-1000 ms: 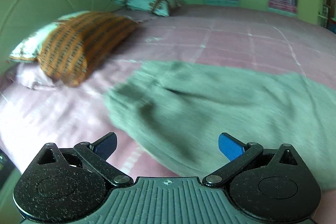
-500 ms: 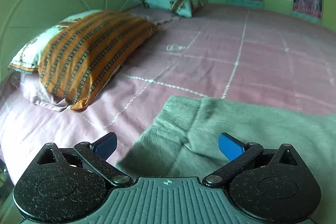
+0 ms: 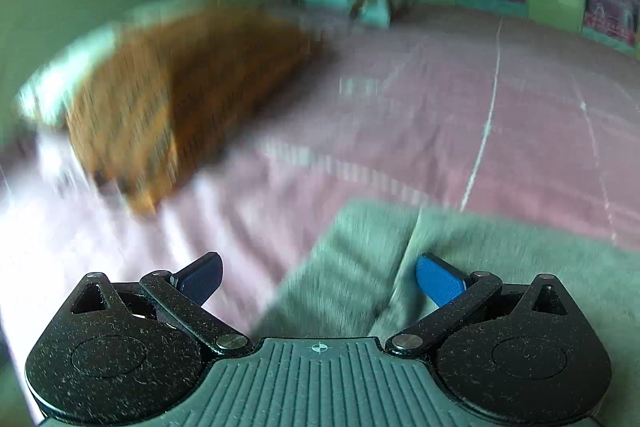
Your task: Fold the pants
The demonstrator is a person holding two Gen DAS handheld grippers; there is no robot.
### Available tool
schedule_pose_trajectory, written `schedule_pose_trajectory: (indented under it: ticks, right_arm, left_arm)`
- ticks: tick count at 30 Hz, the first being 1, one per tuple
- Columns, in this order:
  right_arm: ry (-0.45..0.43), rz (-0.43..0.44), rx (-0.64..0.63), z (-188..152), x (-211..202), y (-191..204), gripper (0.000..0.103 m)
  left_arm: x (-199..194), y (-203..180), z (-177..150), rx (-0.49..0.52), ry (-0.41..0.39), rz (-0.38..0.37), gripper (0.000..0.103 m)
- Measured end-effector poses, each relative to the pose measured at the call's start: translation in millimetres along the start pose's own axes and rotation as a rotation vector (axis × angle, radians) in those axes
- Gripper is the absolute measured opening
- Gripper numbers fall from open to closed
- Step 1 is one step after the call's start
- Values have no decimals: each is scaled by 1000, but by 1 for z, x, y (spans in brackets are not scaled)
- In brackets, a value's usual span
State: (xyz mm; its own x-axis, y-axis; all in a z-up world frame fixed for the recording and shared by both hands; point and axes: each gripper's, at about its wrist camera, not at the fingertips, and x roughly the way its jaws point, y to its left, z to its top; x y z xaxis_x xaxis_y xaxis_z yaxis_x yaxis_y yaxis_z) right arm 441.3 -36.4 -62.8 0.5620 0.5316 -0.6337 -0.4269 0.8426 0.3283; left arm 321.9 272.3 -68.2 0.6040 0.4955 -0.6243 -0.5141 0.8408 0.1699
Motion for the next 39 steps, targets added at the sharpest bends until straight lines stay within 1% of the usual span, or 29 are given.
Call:
schedule_pose_trajectory:
  ticks: [1, 2, 4, 6, 7, 8, 9, 11, 12, 14, 16, 17, 18, 19, 20, 21, 22, 23, 24, 25, 28, 30, 31, 32, 33, 35, 37, 38, 39]
  right_arm:
    - [-8, 6, 18, 1, -4, -5, 12]
    - [2, 17, 42, 0, -4, -10, 12]
    - [35, 14, 53, -3, 2, -11, 12]
    - [114, -36, 63, -10, 18, -13, 11]
    - [118, -42, 79, -13, 16, -16, 7]
    - [85, -37, 104, -14, 3, -21, 7]
    - [34, -30, 110, -16, -19, -27, 13]
    - [-57, -61, 77, -25, -62, -37, 13]
    - [-77, -96, 69, -34, -84, -47, 15]
    - [-77, -143, 77, -53, -116, -67, 15]
    - [-68, -182, 112, -73, -139, -89, 15]
    - [-52, -205, 127, -82, -143, -100, 15]
    - [-15, -237, 151, -87, -135, -109, 11]
    - [15, -236, 175, -92, -132, -121, 6]
    - [6, -224, 212, -94, -142, -129, 0]
    - [-24, -236, 237, -94, -155, -131, 8]
    - [-76, -249, 250, -95, -173, -132, 15]
    - [-122, -253, 254, -98, -193, -133, 17]
    - [-135, -248, 253, -100, -206, -133, 17]
    - [-142, -231, 247, -104, -218, -132, 17]
    - [-108, -170, 202, -125, -226, -116, 17]
    - [-57, -111, 172, -139, -208, -97, 16]
    - [-4, -116, 151, -146, -203, -92, 14]
    - [68, -147, 118, -158, -194, -87, 14]
    - [65, -158, 91, -165, -196, -82, 13]
    - [55, -157, 92, -174, -207, -79, 13]
    - [46, -168, 102, -169, -217, -77, 13]
    - [20, -164, 109, -168, -221, -76, 16]
    - [-18, -151, 127, -164, -227, -75, 16]
  left_arm:
    - [-5, -7, 6, 20, -28, -9, 103]
    - [-5, -14, 12, 34, -33, -31, 103]
    - [4, -33, 15, 87, -10, -80, 103]
    - [32, -48, 6, 190, 75, -33, 103]
    - [40, -41, 1, 151, 105, -65, 103]
    - [38, -31, 2, 84, 109, -87, 103]
    - [30, -26, 3, 58, 91, -89, 103]
    - [3, -26, 1, 71, 19, -70, 103]
    - [-7, -27, -1, 74, -4, -94, 103]
    - [-24, -36, -9, 97, -25, -148, 103]
    - [-34, -50, -23, 158, -46, -173, 103]
    - [-29, -58, -32, 207, -26, -143, 103]
    - [-22, -63, -40, 232, 5, -116, 103]
    - [-19, -60, -47, 217, 11, -117, 103]
    - [-22, -57, -47, 200, 9, -113, 103]
    - [-29, -54, -44, 189, 17, -109, 103]
    - [-41, -51, -40, 169, 6, -124, 103]
    - [-63, -48, -39, 150, -46, -150, 103]
    - [-79, -49, -40, 150, -94, -165, 103]
    - [-92, -54, -44, 168, -114, -180, 103]
    - [-104, -63, -67, 171, -71, -274, 103]
    - [-96, -67, -91, 231, -2, -249, 103]
    - [-90, -63, -102, 242, 14, -227, 103]
    - [-89, -50, -110, 205, -4, -242, 103]
    - [-86, -40, -110, 167, 3, -238, 103]
    - [-90, -34, -102, 164, 31, -202, 103]
    - [-106, -36, -94, 165, 5, -182, 103]
    - [-113, -37, -91, 157, -15, -183, 103]
    - [-118, -37, -90, 141, -19, -190, 103]
